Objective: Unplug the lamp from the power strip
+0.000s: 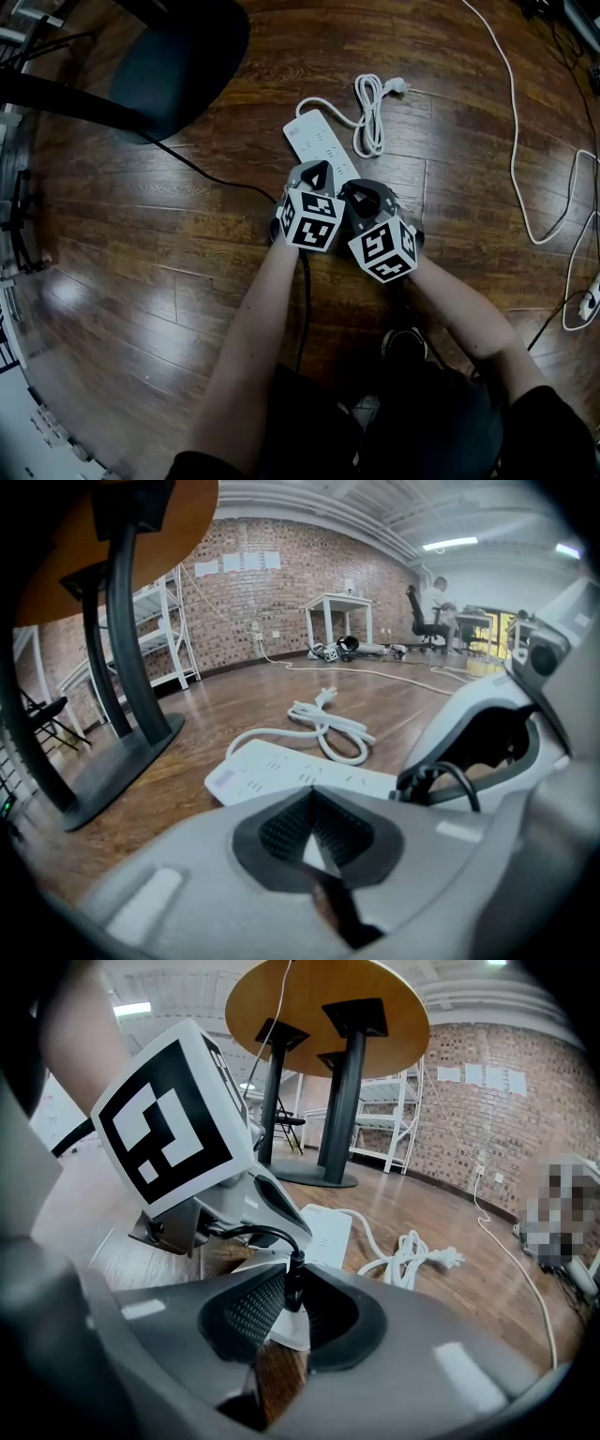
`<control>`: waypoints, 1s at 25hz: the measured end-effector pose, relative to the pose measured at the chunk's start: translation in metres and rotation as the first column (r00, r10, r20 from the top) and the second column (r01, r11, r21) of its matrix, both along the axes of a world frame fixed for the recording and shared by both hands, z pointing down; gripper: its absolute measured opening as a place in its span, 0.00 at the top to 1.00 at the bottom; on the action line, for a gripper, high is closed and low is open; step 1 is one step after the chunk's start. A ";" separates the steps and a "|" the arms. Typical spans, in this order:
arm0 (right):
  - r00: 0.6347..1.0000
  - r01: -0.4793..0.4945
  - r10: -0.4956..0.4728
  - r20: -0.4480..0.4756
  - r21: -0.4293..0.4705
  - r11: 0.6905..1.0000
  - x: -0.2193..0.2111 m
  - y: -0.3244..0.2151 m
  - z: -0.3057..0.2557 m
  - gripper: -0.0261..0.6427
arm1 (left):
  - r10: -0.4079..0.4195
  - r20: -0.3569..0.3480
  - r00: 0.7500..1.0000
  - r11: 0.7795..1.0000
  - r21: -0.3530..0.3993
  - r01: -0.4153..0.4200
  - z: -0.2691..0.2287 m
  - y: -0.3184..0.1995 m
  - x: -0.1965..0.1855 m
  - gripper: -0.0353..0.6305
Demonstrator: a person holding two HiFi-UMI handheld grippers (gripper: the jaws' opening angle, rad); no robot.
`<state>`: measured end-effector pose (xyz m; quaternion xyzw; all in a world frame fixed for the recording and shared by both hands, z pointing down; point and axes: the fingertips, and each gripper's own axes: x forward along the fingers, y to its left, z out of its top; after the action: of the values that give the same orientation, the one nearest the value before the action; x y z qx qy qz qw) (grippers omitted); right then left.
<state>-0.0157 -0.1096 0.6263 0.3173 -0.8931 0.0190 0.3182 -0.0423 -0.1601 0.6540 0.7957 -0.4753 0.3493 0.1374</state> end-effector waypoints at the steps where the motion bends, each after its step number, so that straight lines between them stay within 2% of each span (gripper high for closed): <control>1: 1.000 -0.001 0.001 -0.009 0.008 1.000 0.000 0.000 0.000 0.87 | -0.001 0.000 1.000 1.000 -0.001 0.001 0.000 0.000 0.000 0.94; 4: 1.000 -0.018 0.018 0.016 -0.021 1.000 0.001 0.000 0.002 0.87 | -0.003 -0.006 1.000 1.000 -0.005 0.003 0.000 0.000 0.000 0.94; 6: 0.994 -0.035 0.048 0.102 -0.126 0.991 0.002 -0.002 0.005 0.87 | -0.014 -0.018 1.000 1.000 -0.007 0.014 0.000 0.000 0.000 0.94; 8: 0.988 -0.027 0.056 0.143 -0.197 0.980 0.003 -0.006 0.005 0.87 | -0.021 -0.020 1.000 1.000 0.001 0.021 -0.001 -0.001 0.000 0.94; 10: 0.993 -0.019 0.039 0.109 -0.183 0.983 0.005 -0.007 0.004 0.87 | -0.018 -0.018 1.000 1.000 0.004 0.018 -0.001 -0.001 0.000 0.94; 12: 0.999 -0.009 0.012 0.030 -0.107 0.994 0.006 -0.006 0.002 0.87 | -0.009 -0.008 1.000 1.000 0.005 0.009 0.000 0.000 0.003 0.94; 14: 1.000 -0.015 0.014 -0.008 -0.060 0.998 0.007 -0.006 0.000 0.88 | -0.007 0.000 1.000 1.000 0.011 0.007 0.000 0.000 0.005 0.94; 25: 0.998 -0.057 0.057 -0.005 -0.071 0.996 0.016 -0.005 -0.002 0.88 | 0.037 0.031 0.999 0.999 0.010 -0.037 -0.001 0.000 0.013 0.94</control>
<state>0.0000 -0.1143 0.6245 0.3312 -0.8819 0.0596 0.3300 -0.0290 -0.1604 0.6535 0.7995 -0.4645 0.3617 0.1195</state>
